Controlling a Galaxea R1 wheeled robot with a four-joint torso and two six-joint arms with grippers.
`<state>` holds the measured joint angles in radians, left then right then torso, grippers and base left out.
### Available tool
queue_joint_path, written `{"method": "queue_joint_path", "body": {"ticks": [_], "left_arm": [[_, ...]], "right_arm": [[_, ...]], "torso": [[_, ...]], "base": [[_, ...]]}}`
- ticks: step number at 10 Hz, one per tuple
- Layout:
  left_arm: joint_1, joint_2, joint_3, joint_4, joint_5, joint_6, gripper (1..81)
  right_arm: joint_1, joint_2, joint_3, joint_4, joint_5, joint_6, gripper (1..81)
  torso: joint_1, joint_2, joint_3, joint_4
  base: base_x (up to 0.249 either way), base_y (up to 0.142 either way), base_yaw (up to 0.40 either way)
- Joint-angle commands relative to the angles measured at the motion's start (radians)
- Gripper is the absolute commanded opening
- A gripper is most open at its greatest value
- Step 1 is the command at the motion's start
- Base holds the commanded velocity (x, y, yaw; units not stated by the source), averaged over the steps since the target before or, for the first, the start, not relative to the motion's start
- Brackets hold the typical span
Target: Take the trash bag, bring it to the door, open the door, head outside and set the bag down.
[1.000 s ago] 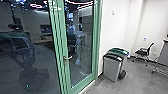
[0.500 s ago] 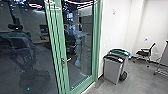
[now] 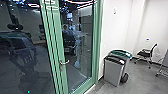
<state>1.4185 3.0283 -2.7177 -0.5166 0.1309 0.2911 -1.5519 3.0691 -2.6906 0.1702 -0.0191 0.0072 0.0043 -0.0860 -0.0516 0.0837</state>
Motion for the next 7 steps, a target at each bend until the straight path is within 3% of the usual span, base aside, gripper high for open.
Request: {"method": "queue_joint_path", "body": {"ticks": [1, 7], "left_arm": [[-0.065, 0.003, 0.004, 0.006, 0.069, 0.007, 1.0], [-0.065, 0.003, 0.004, 0.006, 0.069, 0.007, 1.0]], "right_arm": [[0.051, 0.007, 0.005, -0.008, -0.056, -0.004, 81.1], [0.051, 0.009, 0.005, -0.008, -0.056, -0.004, 81.1]], "torso": [[0.000, 0.000, 0.000, 0.000], [0.000, 0.000, 0.000, 0.000]], "base": [[0.164, 0.000, 0.000], [0.162, 0.000, 0.000]]}}
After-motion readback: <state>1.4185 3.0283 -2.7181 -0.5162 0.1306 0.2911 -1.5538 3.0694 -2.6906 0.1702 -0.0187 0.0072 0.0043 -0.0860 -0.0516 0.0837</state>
